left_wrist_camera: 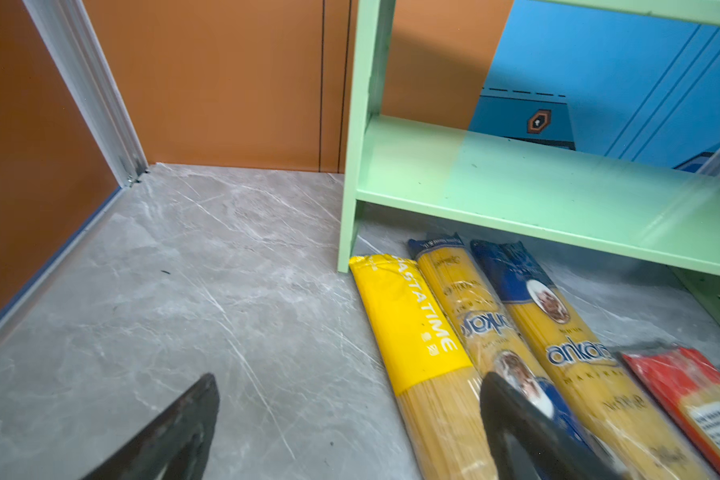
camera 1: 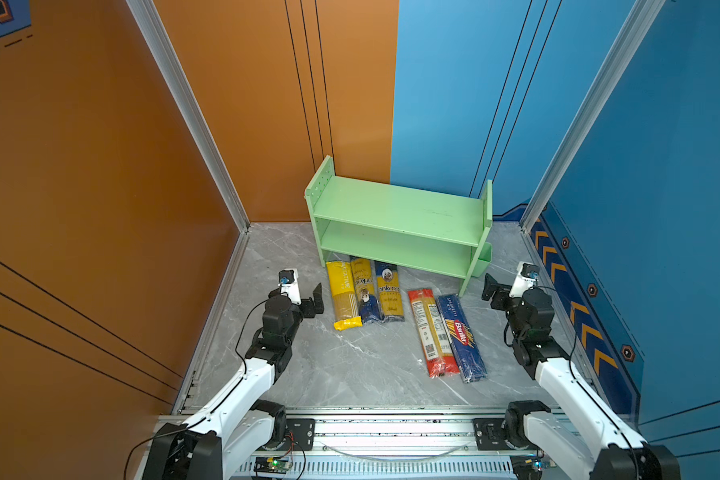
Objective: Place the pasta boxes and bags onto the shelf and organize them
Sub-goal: 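Move the left gripper toward the yellow PASTATIME bag while the right gripper reaches forward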
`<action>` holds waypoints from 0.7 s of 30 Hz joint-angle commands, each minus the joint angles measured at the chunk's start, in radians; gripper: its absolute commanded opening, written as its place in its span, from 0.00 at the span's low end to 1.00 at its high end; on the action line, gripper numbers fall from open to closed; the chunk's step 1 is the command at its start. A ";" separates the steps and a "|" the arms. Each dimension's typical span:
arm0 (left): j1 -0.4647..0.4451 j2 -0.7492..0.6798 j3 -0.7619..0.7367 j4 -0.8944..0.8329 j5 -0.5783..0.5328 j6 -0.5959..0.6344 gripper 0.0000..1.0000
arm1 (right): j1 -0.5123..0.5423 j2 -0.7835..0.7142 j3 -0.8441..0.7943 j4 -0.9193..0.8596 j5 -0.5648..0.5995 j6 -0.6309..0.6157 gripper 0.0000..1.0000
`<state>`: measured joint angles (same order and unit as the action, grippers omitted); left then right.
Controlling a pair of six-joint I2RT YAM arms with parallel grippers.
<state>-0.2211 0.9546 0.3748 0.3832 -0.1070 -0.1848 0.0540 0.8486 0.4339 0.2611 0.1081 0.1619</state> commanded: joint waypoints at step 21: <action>-0.158 0.108 0.049 -0.199 0.059 -0.290 0.98 | 0.541 0.261 0.335 -0.475 -0.102 0.184 1.00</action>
<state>-0.3538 1.0519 0.4160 0.1902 -0.0334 -0.4400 0.5430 1.0389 0.7219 -0.1764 -0.0002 0.3283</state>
